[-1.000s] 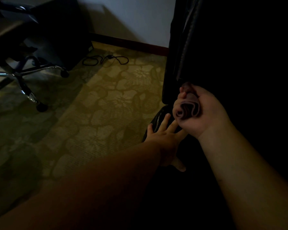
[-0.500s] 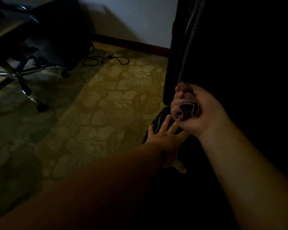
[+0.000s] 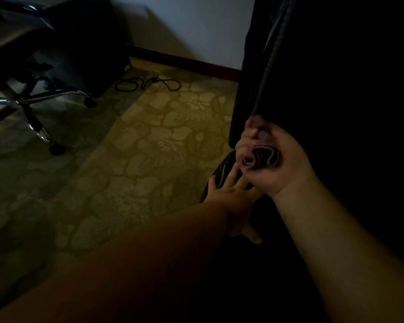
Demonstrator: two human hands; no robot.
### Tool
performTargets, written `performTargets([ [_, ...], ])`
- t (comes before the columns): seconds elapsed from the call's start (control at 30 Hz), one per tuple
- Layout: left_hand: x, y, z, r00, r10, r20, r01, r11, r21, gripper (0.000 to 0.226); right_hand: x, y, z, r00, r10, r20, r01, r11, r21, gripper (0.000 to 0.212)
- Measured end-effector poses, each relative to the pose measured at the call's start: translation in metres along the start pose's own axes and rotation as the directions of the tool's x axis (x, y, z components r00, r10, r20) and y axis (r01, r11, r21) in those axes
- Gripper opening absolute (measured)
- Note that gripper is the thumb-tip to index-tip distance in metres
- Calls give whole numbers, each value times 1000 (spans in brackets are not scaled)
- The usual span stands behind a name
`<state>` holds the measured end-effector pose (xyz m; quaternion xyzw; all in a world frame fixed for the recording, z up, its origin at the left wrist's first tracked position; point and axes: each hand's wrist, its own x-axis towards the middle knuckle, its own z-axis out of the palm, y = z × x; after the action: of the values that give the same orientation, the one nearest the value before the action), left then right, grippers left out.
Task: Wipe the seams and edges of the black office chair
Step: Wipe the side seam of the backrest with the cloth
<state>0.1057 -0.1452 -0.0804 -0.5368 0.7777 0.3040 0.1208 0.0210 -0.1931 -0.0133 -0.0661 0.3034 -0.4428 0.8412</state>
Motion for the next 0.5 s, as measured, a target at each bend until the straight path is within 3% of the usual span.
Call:
performTargets([
  [0.13,3,-3,1,1000,4,-10,-4,1000,16,126,4,0,-3,996,-31,-89,28,999,-30,28],
  [0.33,1,-2,3,1000,3,-14,-2,1000,10,126,12,5,3,932,-128,-338,17,950,-313,29],
  [0.5,0,-3,3,999,18,-41,-18,1000,6,128,21,5,13,907,-167,-386,46,951,-305,30],
])
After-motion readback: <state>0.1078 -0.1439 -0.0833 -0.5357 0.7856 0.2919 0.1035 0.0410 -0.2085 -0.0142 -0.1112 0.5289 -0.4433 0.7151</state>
